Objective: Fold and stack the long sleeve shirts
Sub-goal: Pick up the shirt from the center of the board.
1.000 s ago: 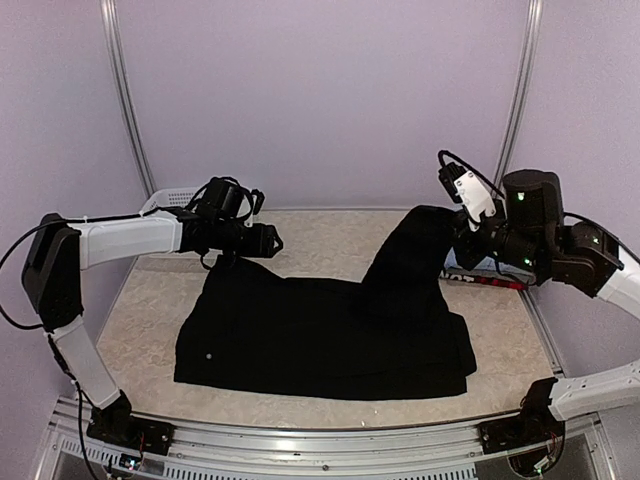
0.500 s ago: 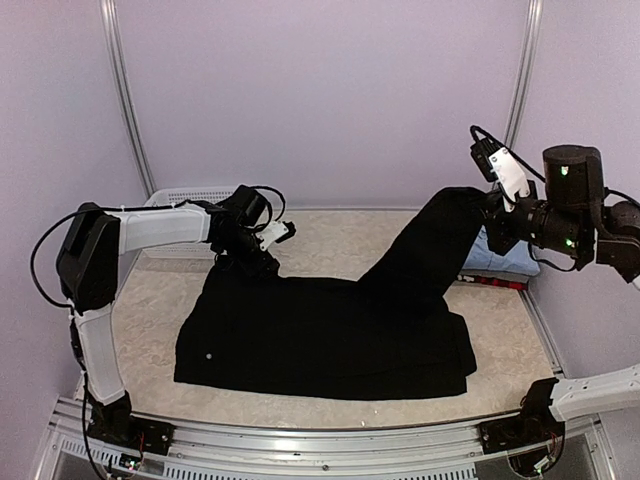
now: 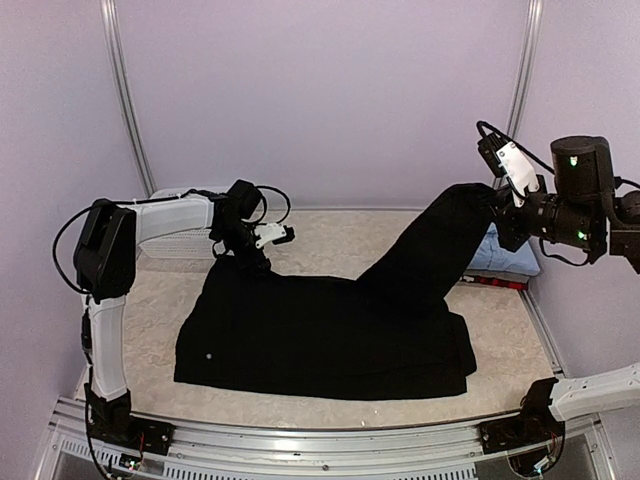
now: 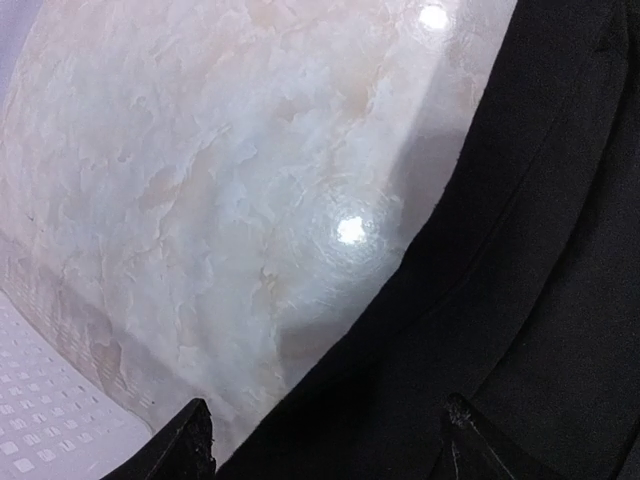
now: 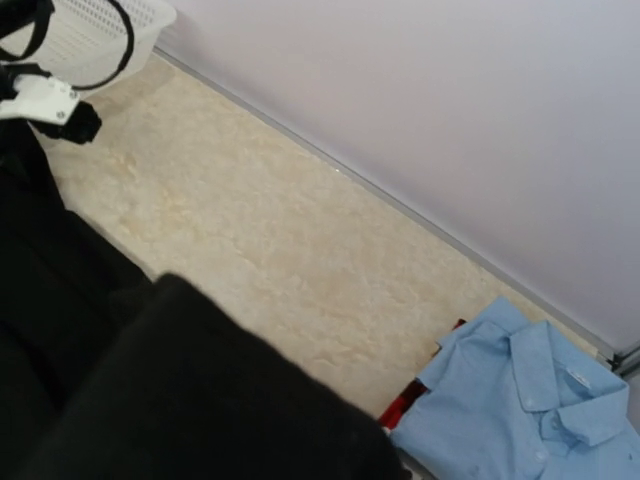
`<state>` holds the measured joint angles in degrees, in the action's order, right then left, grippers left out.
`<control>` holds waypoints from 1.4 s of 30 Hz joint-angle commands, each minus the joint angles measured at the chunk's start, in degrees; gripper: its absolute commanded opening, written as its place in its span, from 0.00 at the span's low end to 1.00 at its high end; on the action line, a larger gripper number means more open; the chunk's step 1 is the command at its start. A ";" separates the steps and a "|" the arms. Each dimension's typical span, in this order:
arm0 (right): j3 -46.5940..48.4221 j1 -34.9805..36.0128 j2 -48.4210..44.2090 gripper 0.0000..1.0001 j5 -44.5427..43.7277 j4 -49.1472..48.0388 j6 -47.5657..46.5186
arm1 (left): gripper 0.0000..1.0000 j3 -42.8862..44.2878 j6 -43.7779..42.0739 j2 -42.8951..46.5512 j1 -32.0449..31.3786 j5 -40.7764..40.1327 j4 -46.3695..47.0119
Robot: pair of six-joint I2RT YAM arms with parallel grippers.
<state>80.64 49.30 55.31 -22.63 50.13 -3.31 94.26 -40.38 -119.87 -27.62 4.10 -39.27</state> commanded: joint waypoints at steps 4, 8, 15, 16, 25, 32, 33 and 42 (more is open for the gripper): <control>4.01 -0.63 -1.23 0.00 -1.38 2.31 0.15 | 0.73 5.99 -7.19 -3.76 1.80 6.66 -4.21; 3.90 -0.61 -1.08 0.00 -1.15 2.59 0.01 | 0.73 10.20 -9.05 -7.57 2.44 7.21 -7.52; 3.21 -0.77 -1.08 0.00 -1.89 2.69 -0.18 | 0.69 14.44 -10.89 -11.43 4.72 13.76 -13.11; 3.25 -0.80 -1.01 0.00 -1.99 2.55 -0.27 | 0.68 14.39 -11.24 -11.43 4.87 14.12 -13.38; 2.38 -0.87 -1.55 0.00 -2.50 1.55 -0.64 | 0.43 15.78 -11.83 -12.77 5.13 16.40 -15.77; 1.26 -0.96 -2.21 0.00 -3.52 1.72 -0.82 | 0.23 15.63 -10.99 -11.02 5.78 16.08 -14.66; 1.35 -0.90 -2.36 0.00 -3.51 1.69 -0.89 | 0.18 15.61 -10.86 -10.44 5.73 16.18 -14.47; 6.86 -1.05 -1.18 0.00 -2.94 5.69 -0.28 | 0.00 13.04 -4.25 -5.14 3.57 13.45 -11.75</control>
<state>83.37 48.73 53.80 -24.97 53.49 -4.03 108.38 -48.97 -130.89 -22.76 18.74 -53.19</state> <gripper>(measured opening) 0.009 0.005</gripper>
